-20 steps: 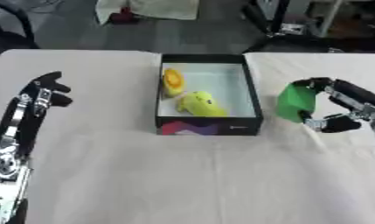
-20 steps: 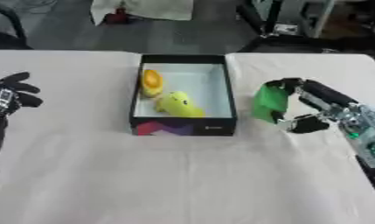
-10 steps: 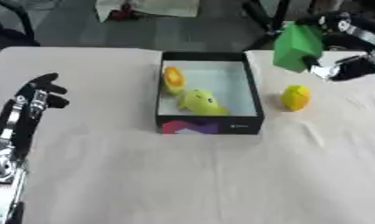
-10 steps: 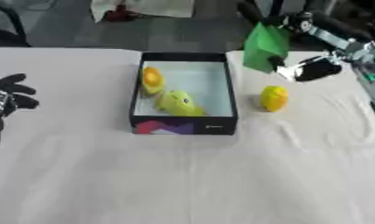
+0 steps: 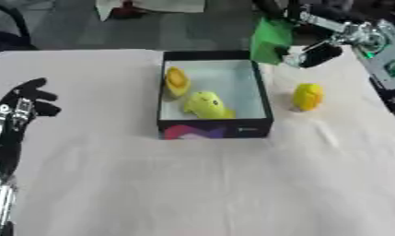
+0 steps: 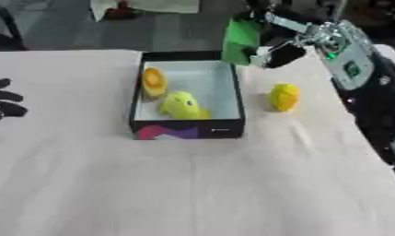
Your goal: Pick up objects on the table and place them in the box.
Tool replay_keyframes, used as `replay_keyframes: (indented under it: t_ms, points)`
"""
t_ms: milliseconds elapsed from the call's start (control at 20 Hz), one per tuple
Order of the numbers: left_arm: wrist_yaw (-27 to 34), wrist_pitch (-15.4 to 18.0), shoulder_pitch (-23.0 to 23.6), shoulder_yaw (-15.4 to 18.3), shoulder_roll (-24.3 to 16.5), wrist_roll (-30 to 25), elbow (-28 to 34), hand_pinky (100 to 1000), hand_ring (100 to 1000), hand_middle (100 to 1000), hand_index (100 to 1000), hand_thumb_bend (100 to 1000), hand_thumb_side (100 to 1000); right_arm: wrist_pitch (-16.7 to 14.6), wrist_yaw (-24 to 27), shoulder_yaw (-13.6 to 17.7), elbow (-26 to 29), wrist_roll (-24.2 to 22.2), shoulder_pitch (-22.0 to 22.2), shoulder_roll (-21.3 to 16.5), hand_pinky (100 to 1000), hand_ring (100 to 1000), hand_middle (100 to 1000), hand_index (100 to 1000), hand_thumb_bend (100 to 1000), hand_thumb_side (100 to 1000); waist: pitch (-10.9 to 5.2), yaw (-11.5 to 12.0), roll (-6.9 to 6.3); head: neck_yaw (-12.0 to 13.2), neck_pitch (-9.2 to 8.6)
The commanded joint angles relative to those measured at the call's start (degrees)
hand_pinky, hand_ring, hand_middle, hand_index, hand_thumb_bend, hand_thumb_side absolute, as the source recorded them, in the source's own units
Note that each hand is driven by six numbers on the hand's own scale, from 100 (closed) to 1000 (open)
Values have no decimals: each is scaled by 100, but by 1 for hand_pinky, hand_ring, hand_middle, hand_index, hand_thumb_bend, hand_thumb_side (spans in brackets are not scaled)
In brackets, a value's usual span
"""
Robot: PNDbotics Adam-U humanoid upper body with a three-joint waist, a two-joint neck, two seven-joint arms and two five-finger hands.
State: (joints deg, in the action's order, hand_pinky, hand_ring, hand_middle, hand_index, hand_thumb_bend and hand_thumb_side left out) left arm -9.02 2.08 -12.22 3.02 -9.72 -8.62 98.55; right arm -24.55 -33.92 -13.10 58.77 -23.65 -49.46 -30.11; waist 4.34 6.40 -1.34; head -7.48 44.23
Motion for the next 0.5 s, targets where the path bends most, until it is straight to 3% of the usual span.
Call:
replay_keyframes:
  t_ms: [50,250,300,350,500]
  points:
    - [46,12,-109,-27,-12,-38,100,657,574,600,851,142,904,-200,-449,-1,-220,157,-148,132,803,651,725,965,100,218,22,16,-64,-74,-11]
    - [54,15,-113,-36,-4,-52,105,657,574,600,851,141,904,-356,-691,-28,-324,261,-133,223,806,671,740,967,100,219,25,22,-62,-83,-11]
    - [54,15,-112,-37,-4,-54,105,657,575,600,851,139,906,-376,-712,-31,-334,274,-132,234,862,833,850,974,100,272,26,23,-60,-83,-11]
    - [55,15,-109,-41,-7,-57,106,657,575,600,851,139,906,-421,-691,-87,-283,251,-117,263,880,862,875,977,100,372,29,19,-47,-77,-11]
    - [54,15,-101,-43,-14,-63,108,657,575,601,851,136,908,-556,-491,-225,-78,90,-28,234,904,906,917,979,100,538,33,1,-27,-52,-11]
